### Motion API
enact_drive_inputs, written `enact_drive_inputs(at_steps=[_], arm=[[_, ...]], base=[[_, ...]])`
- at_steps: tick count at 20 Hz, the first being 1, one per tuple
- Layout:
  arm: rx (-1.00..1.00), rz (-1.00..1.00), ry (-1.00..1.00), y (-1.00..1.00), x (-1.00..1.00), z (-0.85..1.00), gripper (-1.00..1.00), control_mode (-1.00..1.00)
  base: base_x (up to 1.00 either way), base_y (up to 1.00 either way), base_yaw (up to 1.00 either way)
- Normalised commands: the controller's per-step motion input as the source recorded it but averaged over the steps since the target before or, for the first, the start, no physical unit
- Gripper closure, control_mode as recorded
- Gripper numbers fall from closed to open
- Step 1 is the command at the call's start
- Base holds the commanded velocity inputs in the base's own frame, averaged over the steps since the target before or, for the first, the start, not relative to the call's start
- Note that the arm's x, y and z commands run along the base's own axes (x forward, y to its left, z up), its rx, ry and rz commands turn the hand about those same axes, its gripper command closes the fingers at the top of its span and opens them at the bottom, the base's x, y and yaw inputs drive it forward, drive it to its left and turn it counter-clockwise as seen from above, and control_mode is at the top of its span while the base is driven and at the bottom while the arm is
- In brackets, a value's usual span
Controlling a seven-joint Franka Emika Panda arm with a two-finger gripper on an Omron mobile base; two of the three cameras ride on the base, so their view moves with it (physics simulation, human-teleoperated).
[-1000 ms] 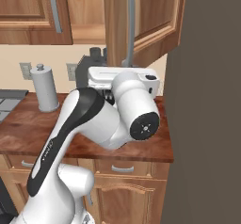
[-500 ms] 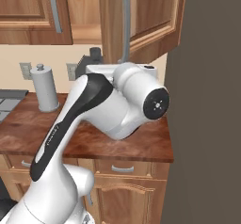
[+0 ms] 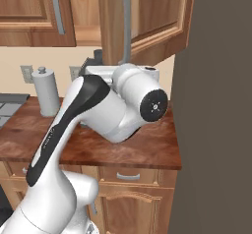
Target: Open the cabinet. Pick the sponge and place it next to the sink. Then close the cabinet.
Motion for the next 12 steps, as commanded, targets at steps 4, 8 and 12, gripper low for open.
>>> enact_drive_inputs(at_steps=[4,8,12], arm=[[0.06,0.0,-0.04,0.42,1.0,-0.26,-1.0,-1.0],[0.06,0.0,-0.04,0.37,1.0,-0.13,-1.0,-1.0],[0.05,0.0,-0.01,0.28,1.0,-0.06,-1.0,-1.0]], base=[[0.0,0.0,0.0],[0.0,0.0,0.0],[0.0,0.0,0.0]])
